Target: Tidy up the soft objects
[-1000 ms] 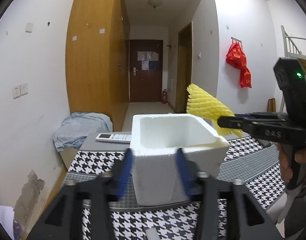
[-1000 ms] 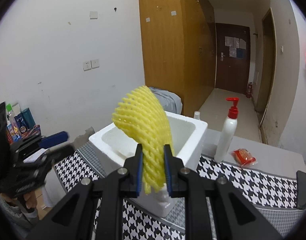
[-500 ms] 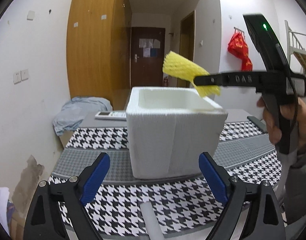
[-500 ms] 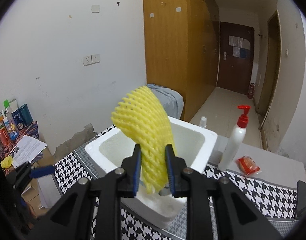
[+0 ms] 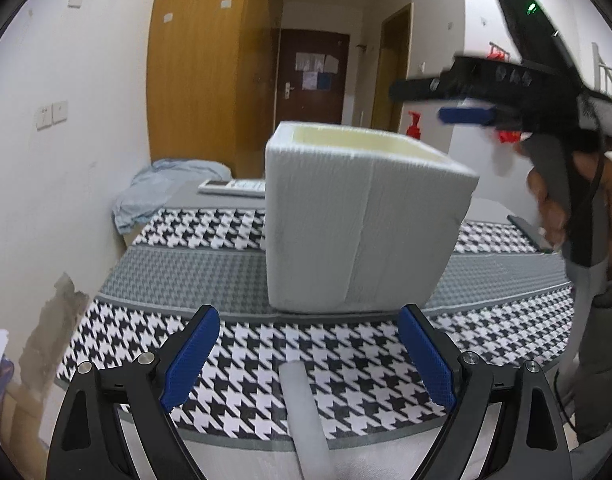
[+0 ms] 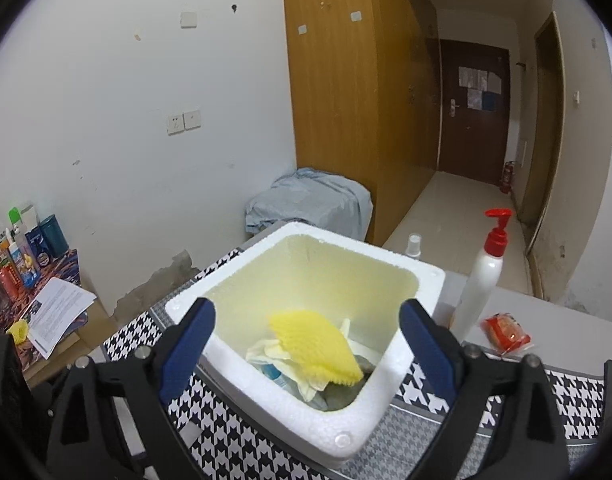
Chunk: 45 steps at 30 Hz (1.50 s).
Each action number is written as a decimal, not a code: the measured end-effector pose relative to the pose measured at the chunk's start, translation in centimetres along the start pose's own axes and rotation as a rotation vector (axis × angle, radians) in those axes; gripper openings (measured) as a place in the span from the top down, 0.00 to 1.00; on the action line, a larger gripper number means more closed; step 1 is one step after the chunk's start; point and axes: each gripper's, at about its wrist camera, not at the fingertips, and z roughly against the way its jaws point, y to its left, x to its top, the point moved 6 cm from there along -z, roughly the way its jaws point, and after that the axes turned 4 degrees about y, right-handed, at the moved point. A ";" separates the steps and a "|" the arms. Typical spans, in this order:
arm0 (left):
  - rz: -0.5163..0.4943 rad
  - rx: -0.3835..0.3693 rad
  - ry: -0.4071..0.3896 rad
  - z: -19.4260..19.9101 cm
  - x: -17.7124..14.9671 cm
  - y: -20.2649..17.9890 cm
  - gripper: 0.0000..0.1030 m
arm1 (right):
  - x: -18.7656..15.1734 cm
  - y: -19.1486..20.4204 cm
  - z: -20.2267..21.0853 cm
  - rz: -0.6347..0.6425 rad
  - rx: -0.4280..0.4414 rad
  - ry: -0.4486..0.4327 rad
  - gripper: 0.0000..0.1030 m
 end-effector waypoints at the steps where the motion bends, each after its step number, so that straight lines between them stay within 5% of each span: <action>1: 0.003 0.005 0.008 -0.2 -0.2 0.0 0.12 | -0.1 -0.1 0.3 -0.006 0.004 -0.003 0.07; 20: 0.014 0.149 0.144 -2.5 -5.4 -1.2 0.16 | -4.8 0.2 7.9 0.003 0.032 -0.087 0.02; 25: 0.019 0.158 0.171 -3.0 -6.4 -1.5 0.24 | -6.2 -0.2 9.2 -0.011 0.025 -0.094 0.00; 32: 0.025 0.176 0.210 -3.7 -7.7 -1.2 0.50 | -7.5 -0.3 11.1 -0.004 0.014 -0.114 0.00; 45: 0.044 0.179 0.196 -3.0 -8.4 -1.4 0.79 | -9.3 -0.7 13.1 -0.015 -0.013 -0.131 0.00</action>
